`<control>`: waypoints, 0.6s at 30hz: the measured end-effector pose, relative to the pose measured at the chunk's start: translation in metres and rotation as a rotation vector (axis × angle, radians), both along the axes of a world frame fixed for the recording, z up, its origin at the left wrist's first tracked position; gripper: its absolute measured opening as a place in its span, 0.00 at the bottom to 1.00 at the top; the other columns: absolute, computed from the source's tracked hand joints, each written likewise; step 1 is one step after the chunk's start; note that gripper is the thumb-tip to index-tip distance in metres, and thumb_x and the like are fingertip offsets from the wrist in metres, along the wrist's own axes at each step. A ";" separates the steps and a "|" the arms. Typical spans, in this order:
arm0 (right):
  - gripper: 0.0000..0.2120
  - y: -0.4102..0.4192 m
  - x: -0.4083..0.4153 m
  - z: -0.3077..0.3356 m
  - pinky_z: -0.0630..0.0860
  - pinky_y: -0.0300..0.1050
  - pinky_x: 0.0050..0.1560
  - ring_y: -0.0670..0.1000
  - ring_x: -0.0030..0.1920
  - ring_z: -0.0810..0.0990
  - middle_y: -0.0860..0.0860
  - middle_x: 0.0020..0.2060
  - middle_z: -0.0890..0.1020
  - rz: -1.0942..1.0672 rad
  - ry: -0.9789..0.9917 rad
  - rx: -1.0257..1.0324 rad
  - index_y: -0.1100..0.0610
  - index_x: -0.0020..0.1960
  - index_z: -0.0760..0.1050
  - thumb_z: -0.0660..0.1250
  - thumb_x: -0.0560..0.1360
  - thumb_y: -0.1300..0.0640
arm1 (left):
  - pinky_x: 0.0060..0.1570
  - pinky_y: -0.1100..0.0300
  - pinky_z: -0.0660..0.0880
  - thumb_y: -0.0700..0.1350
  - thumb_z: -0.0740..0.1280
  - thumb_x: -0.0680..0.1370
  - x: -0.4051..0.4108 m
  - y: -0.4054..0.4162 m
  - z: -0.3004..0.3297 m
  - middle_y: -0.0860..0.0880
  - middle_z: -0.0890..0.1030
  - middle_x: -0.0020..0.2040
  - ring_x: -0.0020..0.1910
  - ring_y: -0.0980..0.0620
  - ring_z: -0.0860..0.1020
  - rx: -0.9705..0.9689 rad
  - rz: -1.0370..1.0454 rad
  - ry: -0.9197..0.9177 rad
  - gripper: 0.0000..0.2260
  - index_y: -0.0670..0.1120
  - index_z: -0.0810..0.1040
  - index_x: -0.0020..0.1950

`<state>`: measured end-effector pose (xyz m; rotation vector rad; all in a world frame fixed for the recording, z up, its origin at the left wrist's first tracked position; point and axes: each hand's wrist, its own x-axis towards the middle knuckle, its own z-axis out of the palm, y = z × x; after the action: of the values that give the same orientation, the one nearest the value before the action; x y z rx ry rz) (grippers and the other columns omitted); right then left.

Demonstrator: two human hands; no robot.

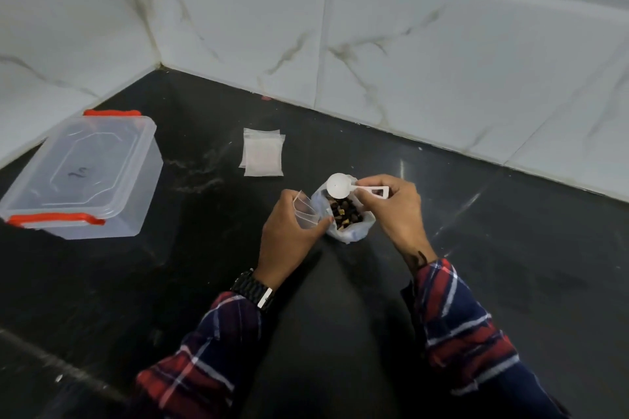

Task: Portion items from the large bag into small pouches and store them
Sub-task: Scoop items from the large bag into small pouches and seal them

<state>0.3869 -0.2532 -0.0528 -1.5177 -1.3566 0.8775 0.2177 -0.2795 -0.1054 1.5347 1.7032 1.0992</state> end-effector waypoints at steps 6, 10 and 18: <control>0.05 -0.004 0.005 -0.011 0.75 0.30 0.34 0.42 0.36 0.80 0.46 0.36 0.83 -0.062 -0.112 0.044 0.53 0.41 0.82 0.72 0.71 0.63 | 0.53 0.46 0.76 0.57 0.74 0.68 0.015 0.010 0.000 0.54 0.77 0.50 0.51 0.53 0.77 -0.010 -0.013 0.069 0.23 0.52 0.67 0.56; 0.03 -0.001 0.001 -0.025 0.73 0.30 0.39 0.45 0.39 0.78 0.48 0.39 0.80 -0.049 -0.331 0.178 0.57 0.44 0.81 0.70 0.71 0.63 | 0.54 0.46 0.75 0.54 0.74 0.69 0.018 0.015 -0.003 0.53 0.76 0.53 0.53 0.51 0.77 -0.022 -0.011 0.085 0.23 0.51 0.67 0.57; 0.11 0.003 -0.005 -0.047 0.75 0.46 0.48 0.53 0.47 0.77 0.53 0.44 0.80 0.169 -0.587 0.351 0.60 0.55 0.81 0.69 0.73 0.64 | 0.49 0.53 0.76 0.45 0.72 0.72 0.020 0.020 -0.002 0.51 0.77 0.49 0.49 0.50 0.78 -0.038 0.001 0.030 0.17 0.46 0.69 0.56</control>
<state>0.3821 -0.2506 -0.0996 -1.4465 -1.9647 0.2591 0.2379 -0.2596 -0.1079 1.5340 1.7360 1.0429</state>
